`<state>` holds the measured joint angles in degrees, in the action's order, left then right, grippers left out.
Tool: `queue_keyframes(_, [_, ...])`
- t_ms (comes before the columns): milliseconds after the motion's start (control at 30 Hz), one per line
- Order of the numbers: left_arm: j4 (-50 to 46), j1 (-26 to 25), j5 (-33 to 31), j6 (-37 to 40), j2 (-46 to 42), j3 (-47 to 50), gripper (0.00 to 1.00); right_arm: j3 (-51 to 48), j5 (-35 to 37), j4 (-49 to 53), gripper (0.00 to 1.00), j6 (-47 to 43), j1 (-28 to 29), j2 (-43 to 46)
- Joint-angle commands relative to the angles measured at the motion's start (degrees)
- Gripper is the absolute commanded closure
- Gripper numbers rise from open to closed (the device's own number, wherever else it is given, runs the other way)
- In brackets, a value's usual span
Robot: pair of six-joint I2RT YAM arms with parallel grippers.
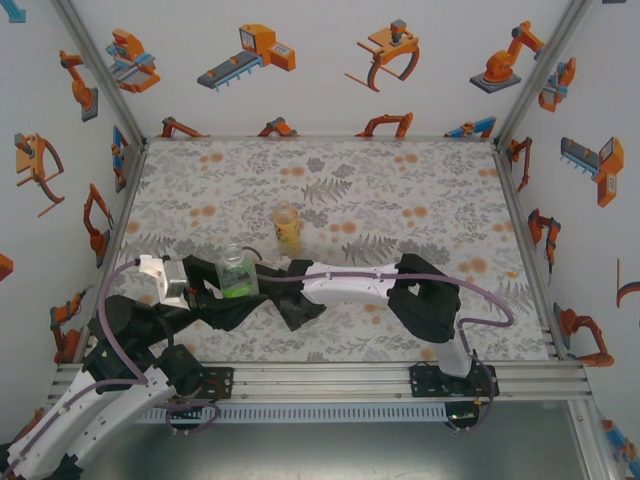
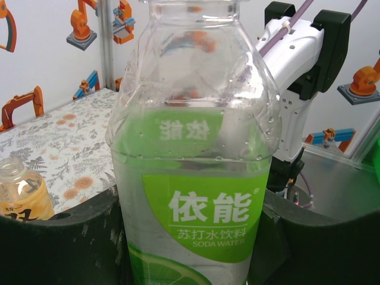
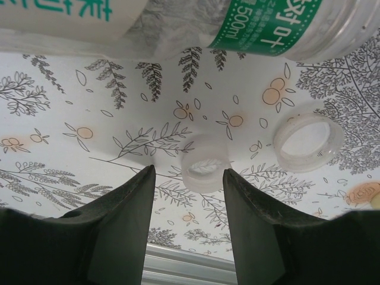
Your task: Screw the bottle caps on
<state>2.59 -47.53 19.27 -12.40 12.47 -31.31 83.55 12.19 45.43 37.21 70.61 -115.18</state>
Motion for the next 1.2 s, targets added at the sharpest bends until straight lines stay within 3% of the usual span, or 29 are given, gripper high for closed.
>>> queue_keyframes(0, [2.2,0.2,0.5,-0.7,-0.3,0.5,1.00,2.0,1.8,2.6,0.52,-1.2,0.3,0.7])
queue_keyframes(1167, [2.6,0.2,0.6,-0.8,0.2,0.4,1.00,1.4,1.6,2.4,0.52,-1.2,0.3,-2.7])
